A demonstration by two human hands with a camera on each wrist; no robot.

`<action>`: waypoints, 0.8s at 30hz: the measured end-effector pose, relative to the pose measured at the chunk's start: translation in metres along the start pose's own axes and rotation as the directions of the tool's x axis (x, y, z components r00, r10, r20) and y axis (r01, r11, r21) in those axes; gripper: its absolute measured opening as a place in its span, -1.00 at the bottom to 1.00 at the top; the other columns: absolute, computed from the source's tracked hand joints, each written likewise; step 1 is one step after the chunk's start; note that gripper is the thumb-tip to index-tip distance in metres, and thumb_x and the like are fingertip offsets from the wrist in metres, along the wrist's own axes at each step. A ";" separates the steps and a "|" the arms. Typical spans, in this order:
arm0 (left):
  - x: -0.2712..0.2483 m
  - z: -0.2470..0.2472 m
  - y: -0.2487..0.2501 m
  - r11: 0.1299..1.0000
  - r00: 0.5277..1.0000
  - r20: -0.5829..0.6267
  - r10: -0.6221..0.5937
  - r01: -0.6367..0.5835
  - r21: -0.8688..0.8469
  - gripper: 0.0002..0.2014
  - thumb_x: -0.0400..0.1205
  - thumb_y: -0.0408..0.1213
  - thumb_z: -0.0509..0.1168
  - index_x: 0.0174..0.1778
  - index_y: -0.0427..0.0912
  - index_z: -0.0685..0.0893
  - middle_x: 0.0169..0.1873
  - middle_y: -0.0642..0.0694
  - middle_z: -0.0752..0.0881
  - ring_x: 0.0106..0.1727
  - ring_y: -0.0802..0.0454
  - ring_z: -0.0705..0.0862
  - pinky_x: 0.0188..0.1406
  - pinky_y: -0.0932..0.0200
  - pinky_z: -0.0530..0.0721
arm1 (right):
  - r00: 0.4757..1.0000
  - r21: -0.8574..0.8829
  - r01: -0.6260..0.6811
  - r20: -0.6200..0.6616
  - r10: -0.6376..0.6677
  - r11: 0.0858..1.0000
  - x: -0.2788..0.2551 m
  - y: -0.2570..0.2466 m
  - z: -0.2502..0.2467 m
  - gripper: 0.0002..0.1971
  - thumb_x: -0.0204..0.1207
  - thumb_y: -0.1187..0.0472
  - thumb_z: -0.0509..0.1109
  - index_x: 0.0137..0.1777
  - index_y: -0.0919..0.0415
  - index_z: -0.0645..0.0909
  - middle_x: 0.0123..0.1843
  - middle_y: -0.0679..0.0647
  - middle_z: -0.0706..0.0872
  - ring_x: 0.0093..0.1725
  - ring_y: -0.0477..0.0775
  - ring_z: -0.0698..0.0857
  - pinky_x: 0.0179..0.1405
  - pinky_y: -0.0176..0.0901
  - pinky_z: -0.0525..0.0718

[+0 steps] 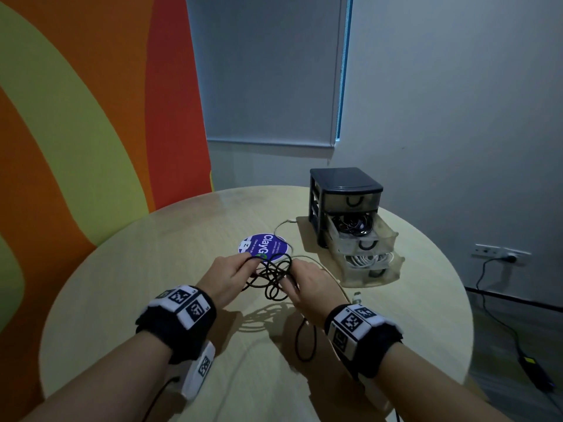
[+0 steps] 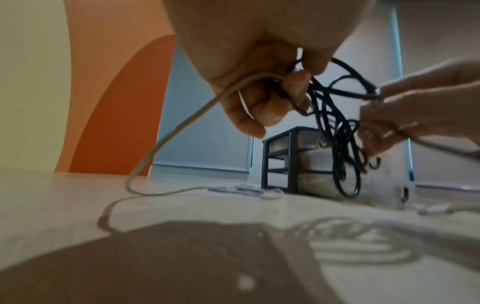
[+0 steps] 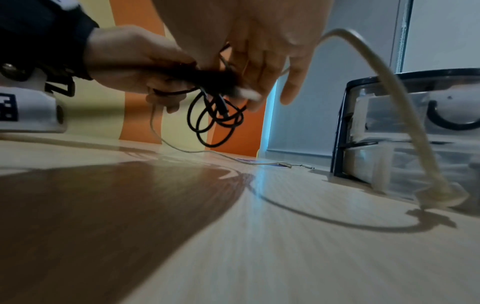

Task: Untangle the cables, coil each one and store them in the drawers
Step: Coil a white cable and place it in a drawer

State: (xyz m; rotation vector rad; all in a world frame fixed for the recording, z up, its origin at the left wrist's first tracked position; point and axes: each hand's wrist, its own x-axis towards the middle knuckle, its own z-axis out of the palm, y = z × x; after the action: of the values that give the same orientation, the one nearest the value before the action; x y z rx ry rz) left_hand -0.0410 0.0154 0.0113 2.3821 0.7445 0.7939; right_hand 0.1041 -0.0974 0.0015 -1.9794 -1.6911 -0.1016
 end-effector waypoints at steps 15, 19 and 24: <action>0.016 -0.020 -0.002 0.998 0.989 -0.143 -0.039 0.033 -0.049 -0.69 0.48 0.09 0.27 -0.04 -0.04 0.68 -0.24 0.09 0.52 -0.20 0.16 0.51 -0.27 0.47 0.36 | 0.997 -0.060 0.065 -0.039 -0.068 0.996 -0.006 -0.001 0.001 -0.59 0.26 0.07 0.21 0.12 0.17 0.53 0.07 0.05 0.55 0.09 0.12 0.51 0.16 -0.06 0.44; 0.034 -0.036 0.022 0.993 0.990 -0.100 0.100 -0.093 0.070 -0.77 0.43 -0.09 0.28 -0.13 -0.11 0.73 -0.39 0.19 0.56 -0.37 0.28 0.51 -0.36 0.42 0.32 | 0.978 0.037 0.021 -0.210 -0.013 0.999 0.000 -0.001 -0.008 -0.44 0.35 -0.09 0.09 0.25 0.23 0.53 0.14 0.10 0.61 0.11 0.13 0.57 0.22 0.02 0.53; 0.050 -0.040 0.074 0.939 0.934 -0.105 0.342 -0.336 0.067 -0.89 0.52 -0.21 0.44 -0.15 -0.16 0.73 -0.40 0.18 0.53 -0.36 0.35 0.48 -0.33 0.49 0.36 | 0.988 0.468 -0.156 0.084 0.132 0.870 0.024 -0.023 -0.047 -0.62 0.60 0.07 0.29 0.33 0.26 0.53 0.07 0.08 0.72 0.03 -0.09 0.68 0.15 -0.13 0.56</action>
State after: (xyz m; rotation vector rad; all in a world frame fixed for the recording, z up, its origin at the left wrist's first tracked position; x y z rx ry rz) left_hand -0.0089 0.0055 0.1031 2.5638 0.3996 1.0715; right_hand 0.1009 -0.0949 0.0588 -1.7305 -1.4173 0.3858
